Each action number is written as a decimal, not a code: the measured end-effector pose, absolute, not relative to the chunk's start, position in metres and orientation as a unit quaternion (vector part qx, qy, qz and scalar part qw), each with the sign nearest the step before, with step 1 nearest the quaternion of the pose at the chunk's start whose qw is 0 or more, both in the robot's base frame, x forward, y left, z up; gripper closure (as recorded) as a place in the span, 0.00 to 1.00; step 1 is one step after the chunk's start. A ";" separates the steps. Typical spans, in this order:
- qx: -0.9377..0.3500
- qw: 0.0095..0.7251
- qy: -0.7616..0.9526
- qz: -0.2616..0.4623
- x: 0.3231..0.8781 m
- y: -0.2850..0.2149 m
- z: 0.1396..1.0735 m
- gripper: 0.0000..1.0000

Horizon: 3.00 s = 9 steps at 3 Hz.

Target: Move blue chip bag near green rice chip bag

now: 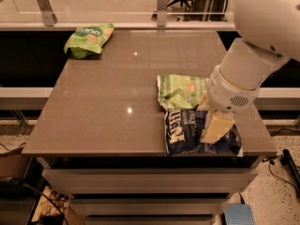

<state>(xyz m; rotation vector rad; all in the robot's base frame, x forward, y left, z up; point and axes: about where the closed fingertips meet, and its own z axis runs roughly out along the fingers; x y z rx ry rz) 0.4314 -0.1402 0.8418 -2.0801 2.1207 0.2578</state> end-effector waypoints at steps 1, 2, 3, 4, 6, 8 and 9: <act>-0.696 0.080 0.709 0.086 0.431 -0.140 0.842 1.00; -0.696 0.080 0.709 0.086 0.431 -0.140 0.842 1.00; -0.697 0.075 0.707 0.089 0.439 -0.140 0.852 1.00; -0.700 0.071 0.704 0.094 0.450 -0.140 0.865 1.00; -0.701 0.078 0.704 0.082 0.473 -0.147 0.898 1.00; -0.667 0.129 0.734 -0.004 0.512 -0.166 0.944 1.00; -0.649 0.154 0.743 -0.048 0.537 -0.173 0.966 1.00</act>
Offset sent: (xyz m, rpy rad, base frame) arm 0.0001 0.0004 0.0000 0.0000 -0.0015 0.0004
